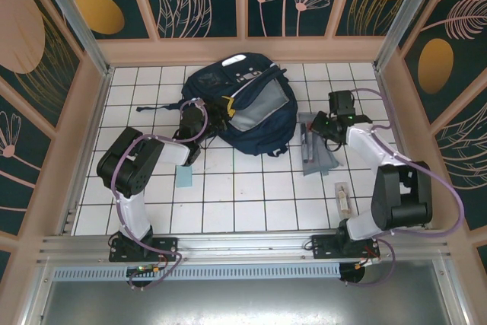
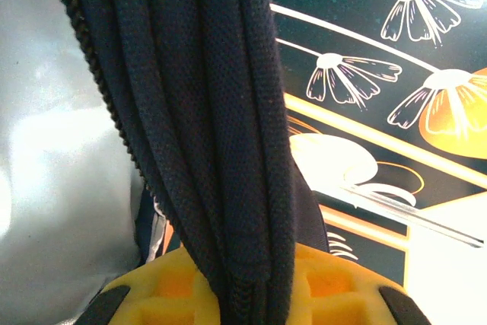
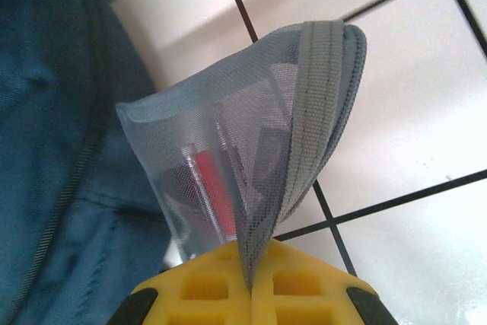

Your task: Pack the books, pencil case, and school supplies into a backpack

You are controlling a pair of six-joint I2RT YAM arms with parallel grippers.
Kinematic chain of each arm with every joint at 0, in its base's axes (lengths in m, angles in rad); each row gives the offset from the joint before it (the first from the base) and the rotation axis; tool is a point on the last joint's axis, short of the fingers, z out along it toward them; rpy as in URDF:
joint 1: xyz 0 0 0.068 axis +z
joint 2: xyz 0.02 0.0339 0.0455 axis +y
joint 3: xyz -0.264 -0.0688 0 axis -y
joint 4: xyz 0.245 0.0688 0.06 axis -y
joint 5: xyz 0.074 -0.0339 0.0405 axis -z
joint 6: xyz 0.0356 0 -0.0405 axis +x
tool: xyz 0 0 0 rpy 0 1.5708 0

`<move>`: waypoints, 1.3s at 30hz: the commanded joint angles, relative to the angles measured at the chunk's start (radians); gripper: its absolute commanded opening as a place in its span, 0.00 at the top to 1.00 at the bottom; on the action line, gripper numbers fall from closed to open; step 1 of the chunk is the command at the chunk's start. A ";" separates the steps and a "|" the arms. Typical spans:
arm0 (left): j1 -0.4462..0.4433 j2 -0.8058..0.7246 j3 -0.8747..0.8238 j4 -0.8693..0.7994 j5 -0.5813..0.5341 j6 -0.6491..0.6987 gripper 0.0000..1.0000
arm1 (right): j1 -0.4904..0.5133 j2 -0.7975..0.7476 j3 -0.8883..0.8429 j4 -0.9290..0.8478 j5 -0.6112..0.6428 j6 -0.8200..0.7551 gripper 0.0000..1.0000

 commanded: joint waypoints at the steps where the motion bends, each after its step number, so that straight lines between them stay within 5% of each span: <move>1: 0.010 -0.020 0.055 0.116 -0.021 0.043 1.00 | -0.003 -0.052 0.060 -0.058 -0.081 -0.020 1.00; 11: 0.011 -0.029 0.063 0.109 -0.009 0.079 1.00 | -0.001 -0.111 0.137 0.017 -0.292 0.044 1.00; 21: 0.010 -0.070 0.091 0.082 0.026 0.156 1.00 | 0.075 0.104 0.155 0.281 -0.408 0.220 1.00; 31: 0.001 -0.127 0.032 0.062 0.077 0.207 1.00 | 0.095 0.316 0.143 0.726 -0.573 0.567 1.00; 39: -0.021 -0.116 0.097 0.051 0.193 0.235 1.00 | 0.117 0.462 0.082 1.157 -0.487 0.950 1.00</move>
